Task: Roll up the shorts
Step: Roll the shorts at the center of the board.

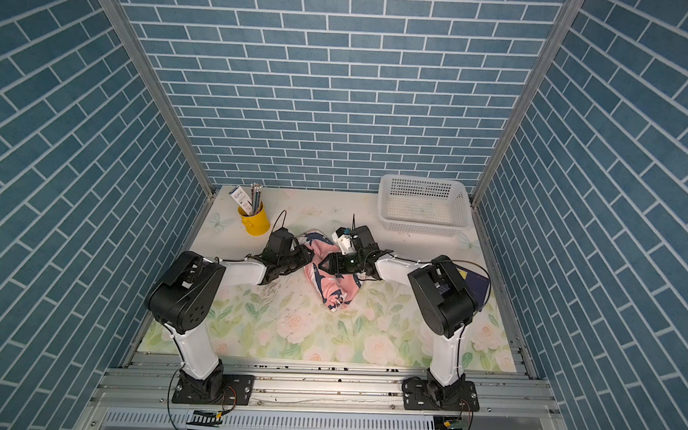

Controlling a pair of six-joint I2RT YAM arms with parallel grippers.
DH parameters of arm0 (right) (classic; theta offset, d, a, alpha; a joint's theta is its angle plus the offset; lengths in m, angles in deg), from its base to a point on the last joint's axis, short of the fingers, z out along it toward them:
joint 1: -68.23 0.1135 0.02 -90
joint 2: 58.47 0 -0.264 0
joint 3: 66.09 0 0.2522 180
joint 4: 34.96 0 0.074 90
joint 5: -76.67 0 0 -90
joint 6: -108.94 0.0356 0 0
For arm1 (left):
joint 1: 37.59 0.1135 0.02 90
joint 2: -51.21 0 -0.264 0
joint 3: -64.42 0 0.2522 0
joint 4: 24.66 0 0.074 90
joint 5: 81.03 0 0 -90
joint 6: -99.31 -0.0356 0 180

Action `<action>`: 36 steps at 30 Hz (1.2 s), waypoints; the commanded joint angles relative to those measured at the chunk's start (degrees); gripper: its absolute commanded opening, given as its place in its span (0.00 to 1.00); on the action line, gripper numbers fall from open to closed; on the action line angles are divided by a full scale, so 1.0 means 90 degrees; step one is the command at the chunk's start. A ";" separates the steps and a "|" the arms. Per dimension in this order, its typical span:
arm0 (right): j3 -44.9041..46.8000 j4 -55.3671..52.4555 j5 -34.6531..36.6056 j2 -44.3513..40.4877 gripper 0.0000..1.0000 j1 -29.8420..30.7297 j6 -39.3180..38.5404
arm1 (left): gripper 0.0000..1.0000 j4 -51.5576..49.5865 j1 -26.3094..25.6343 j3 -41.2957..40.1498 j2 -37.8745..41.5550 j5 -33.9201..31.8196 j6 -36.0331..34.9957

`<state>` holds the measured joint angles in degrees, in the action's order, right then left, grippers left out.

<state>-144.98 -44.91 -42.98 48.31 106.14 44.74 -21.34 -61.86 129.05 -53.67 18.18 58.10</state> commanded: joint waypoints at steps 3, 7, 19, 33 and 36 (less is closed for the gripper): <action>-0.0171 -0.1159 0.2016 -0.0373 0.62 0.0605 -0.1829 | 0.48 -0.0558 -0.0051 0.0254 -0.0192 -0.0117 -0.0184; -0.0440 -0.1255 0.2583 -0.0167 0.64 0.1159 -0.2190 | 0.48 -0.0655 -0.0076 0.0323 -0.0222 -0.0115 -0.0173; -0.0624 -0.0909 0.4035 0.0694 0.67 0.1764 -0.2398 | 0.50 -0.0659 -0.0089 0.0375 -0.0209 0.0028 -0.0073; -0.0058 -0.0222 0.1881 0.0807 0.05 0.0923 -0.1465 | 0.71 -0.0568 0.0237 -0.0054 0.0882 -0.0205 -0.0241; 0.0148 0.0211 0.0846 0.0791 0.05 0.0607 -0.0934 | 0.71 -0.0710 0.0257 -0.0310 0.1389 -0.0443 -0.0383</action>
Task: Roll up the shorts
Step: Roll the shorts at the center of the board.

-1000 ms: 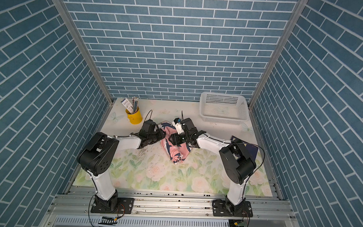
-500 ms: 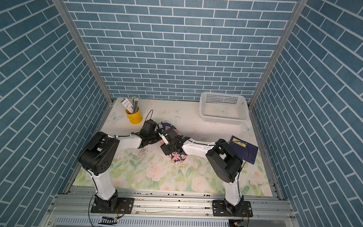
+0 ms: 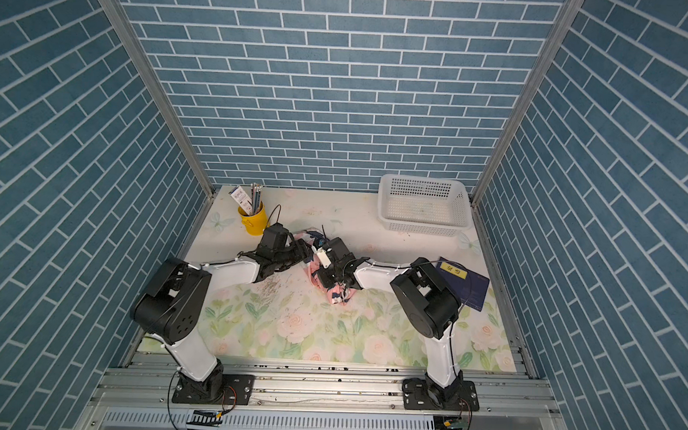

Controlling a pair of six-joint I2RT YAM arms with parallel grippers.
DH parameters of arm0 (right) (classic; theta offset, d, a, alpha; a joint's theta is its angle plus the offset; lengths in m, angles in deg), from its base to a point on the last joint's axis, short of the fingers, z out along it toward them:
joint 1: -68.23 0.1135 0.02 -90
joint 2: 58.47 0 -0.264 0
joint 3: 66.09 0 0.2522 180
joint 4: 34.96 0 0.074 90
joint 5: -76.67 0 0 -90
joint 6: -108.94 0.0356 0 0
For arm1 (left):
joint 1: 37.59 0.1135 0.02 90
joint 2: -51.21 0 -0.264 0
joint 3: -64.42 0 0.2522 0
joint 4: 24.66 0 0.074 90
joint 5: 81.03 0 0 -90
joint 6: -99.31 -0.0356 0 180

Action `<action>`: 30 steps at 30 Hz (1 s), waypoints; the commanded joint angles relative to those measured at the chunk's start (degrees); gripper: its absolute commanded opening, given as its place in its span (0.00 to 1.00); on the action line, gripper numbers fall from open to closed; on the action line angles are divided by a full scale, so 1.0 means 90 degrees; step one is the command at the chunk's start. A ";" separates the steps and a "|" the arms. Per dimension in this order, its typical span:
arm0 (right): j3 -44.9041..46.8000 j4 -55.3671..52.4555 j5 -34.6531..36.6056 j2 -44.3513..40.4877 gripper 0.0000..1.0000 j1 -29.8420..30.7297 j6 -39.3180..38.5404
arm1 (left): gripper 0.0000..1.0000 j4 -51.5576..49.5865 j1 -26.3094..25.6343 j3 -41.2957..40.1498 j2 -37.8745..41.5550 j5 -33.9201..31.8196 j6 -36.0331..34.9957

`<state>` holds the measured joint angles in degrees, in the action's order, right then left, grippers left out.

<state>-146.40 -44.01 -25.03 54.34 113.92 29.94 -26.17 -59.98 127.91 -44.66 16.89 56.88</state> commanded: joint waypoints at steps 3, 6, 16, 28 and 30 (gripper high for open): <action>0.0419 0.0539 -0.1905 0.0157 0.05 -0.0398 0.1208 | 0.72 -0.0106 0.0048 -0.0545 0.0714 -0.0313 -0.0255; 0.0470 0.0936 -0.2401 0.0232 0.05 -0.0418 0.1689 | 0.72 0.0190 0.0004 -0.0923 0.0799 -0.0195 -0.0163; 0.0947 0.2726 -0.3262 0.0563 0.05 -0.0477 0.3404 | 0.72 0.1695 -0.0328 -0.1304 0.0015 0.0073 0.0183; 0.1258 0.4412 -0.4044 0.0961 0.13 -0.0511 0.4923 | 0.69 0.1827 -0.0524 -0.0695 -0.0723 -0.0001 0.0291; 0.1259 0.4116 -0.3878 0.0874 0.18 -0.0537 0.4682 | 0.64 0.1747 -0.0524 -0.0625 -0.0840 -0.0046 0.0302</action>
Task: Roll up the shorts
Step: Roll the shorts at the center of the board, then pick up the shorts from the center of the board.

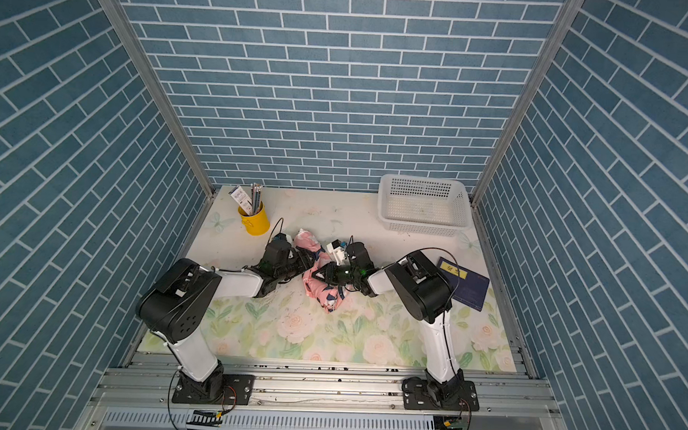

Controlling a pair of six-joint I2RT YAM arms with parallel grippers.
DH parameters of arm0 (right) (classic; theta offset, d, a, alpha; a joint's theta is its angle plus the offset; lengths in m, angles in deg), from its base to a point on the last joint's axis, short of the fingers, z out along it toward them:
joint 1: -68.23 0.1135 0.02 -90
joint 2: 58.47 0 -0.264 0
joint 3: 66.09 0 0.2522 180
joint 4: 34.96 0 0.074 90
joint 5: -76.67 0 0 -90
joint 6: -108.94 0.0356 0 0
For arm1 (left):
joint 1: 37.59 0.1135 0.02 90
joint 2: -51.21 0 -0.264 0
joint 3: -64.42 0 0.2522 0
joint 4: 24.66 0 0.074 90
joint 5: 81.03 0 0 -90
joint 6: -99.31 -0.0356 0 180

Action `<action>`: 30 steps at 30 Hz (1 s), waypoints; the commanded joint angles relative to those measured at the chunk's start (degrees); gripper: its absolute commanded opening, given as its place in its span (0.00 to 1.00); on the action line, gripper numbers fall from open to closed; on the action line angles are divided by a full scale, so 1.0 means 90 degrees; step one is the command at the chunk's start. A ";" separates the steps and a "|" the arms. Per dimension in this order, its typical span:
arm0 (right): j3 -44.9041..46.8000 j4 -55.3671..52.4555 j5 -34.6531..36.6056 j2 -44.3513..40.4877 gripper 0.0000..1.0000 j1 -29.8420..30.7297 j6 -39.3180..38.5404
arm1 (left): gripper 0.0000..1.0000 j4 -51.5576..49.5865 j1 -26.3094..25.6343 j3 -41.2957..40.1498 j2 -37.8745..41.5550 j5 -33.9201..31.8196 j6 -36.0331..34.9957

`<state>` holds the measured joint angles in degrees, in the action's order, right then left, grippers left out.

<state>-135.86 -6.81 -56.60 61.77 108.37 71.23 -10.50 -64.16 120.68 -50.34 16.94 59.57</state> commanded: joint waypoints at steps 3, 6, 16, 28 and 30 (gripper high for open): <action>0.0073 -0.0595 -0.0159 -0.0191 0.33 0.0019 -0.0377 | 0.56 -0.0227 -0.0065 0.0265 -0.0367 -0.0159 0.0021; 0.0065 -0.1267 0.0120 -0.0632 0.44 -0.0112 -0.0957 | 0.51 -0.0396 -0.0064 0.0324 -0.0420 -0.0249 0.0012; -0.0332 -0.2940 0.1308 -0.1258 0.60 -0.0744 -0.2263 | 0.46 -0.0894 -0.0085 0.0624 -0.0374 -0.0417 -0.0240; -0.0748 -0.2270 0.0743 -0.0272 0.66 -0.0888 -0.1951 | 0.46 -0.1022 -0.0082 0.0668 -0.0408 -0.0377 -0.0288; -0.0793 -0.2182 0.0626 -0.0156 0.68 -0.0896 -0.1907 | 0.46 -0.1039 -0.0077 0.0685 -0.0411 -0.0385 -0.0305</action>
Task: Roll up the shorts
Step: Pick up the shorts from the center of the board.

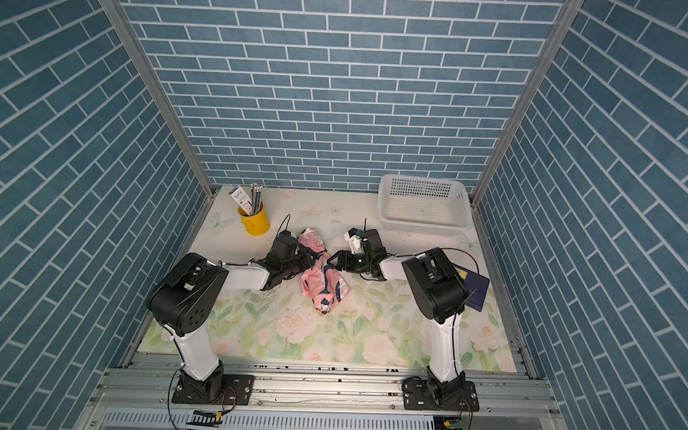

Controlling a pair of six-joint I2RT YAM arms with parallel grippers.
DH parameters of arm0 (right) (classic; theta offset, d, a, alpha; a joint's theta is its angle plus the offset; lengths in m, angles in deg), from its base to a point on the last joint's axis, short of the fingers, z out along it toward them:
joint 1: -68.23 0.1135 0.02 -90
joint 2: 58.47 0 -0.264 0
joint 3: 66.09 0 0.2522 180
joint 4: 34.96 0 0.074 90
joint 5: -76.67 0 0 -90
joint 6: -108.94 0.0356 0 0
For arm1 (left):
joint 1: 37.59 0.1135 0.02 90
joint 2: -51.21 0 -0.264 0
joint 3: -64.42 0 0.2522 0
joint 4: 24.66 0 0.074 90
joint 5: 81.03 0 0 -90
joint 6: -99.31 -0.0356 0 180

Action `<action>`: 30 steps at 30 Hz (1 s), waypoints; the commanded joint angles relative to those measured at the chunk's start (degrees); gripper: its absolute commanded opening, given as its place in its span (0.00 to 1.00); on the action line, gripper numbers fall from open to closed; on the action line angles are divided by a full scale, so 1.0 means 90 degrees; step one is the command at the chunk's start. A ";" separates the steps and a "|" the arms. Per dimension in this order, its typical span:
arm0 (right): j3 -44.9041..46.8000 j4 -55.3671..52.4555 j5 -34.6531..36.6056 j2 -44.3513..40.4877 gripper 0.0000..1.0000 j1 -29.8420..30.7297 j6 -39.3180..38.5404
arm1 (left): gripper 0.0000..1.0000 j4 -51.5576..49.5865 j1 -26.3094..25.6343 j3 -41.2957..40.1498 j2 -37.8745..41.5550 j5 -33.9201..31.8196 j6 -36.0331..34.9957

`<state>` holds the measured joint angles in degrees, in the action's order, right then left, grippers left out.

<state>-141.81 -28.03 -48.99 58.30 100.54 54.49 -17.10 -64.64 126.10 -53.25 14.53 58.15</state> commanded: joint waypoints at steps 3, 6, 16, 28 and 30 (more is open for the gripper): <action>-0.0103 0.0685 -0.0567 0.0443 0.69 -0.0056 0.0209 | 0.46 -0.0345 -0.0025 0.0112 -0.0111 -0.0101 -0.0168; -0.0072 0.1228 -0.1083 0.0662 0.69 -0.0056 0.0528 | 0.46 -0.0375 -0.0025 0.0144 -0.0135 -0.0100 -0.0166; 0.0295 0.1956 -0.2084 0.0455 0.69 0.0037 0.0631 | 0.46 -0.0463 -0.0023 0.0294 -0.0194 -0.0082 -0.0168; -0.0453 0.0078 -0.1557 0.0497 0.69 0.0535 -0.0654 | 0.46 -0.0830 -0.0076 0.0746 -0.0385 -0.0120 -0.0181; -0.0549 -0.0060 -0.1466 0.0544 0.69 0.0540 -0.0669 | 0.46 -0.0855 -0.0092 0.0779 -0.0395 -0.0108 -0.0181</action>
<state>-144.93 -23.73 -63.04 63.41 104.41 52.39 -22.85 -64.77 131.87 -55.57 14.25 57.21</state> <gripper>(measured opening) 0.694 0.457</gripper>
